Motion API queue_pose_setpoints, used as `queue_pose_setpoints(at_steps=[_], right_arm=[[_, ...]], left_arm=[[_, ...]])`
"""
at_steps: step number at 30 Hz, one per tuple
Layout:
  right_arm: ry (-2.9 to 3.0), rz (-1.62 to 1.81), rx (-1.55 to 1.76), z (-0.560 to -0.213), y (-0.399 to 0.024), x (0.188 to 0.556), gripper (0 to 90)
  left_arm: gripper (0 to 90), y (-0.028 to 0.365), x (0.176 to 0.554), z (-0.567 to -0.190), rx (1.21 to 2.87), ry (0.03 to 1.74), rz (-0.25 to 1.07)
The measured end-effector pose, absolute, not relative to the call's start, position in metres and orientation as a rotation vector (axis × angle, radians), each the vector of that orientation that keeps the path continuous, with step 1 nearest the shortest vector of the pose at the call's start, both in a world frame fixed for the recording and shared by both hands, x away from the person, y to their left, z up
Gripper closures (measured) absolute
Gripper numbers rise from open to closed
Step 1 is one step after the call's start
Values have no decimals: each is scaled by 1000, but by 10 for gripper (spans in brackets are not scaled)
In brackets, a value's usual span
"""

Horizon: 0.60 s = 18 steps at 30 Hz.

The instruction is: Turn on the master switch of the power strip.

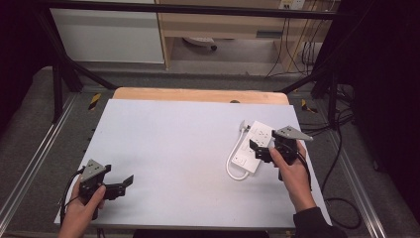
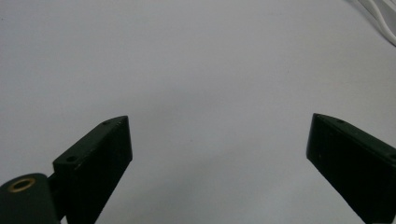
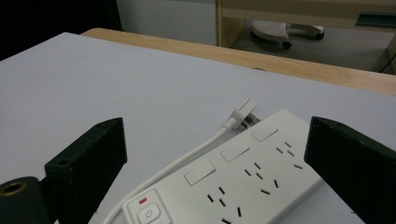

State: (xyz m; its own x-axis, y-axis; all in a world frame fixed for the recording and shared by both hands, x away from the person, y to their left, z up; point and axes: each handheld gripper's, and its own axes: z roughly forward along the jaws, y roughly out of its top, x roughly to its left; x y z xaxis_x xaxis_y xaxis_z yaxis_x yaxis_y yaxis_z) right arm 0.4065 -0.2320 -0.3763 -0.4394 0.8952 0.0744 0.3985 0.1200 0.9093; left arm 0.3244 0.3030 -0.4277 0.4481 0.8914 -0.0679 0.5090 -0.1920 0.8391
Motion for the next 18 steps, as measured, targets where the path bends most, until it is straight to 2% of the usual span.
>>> queue_pose_setpoints(at_steps=[18], right_arm=[[1844,1305,1283,-380,-268,389,63]], left_arm=[[70,304,324,-428,1845,1193,563]])
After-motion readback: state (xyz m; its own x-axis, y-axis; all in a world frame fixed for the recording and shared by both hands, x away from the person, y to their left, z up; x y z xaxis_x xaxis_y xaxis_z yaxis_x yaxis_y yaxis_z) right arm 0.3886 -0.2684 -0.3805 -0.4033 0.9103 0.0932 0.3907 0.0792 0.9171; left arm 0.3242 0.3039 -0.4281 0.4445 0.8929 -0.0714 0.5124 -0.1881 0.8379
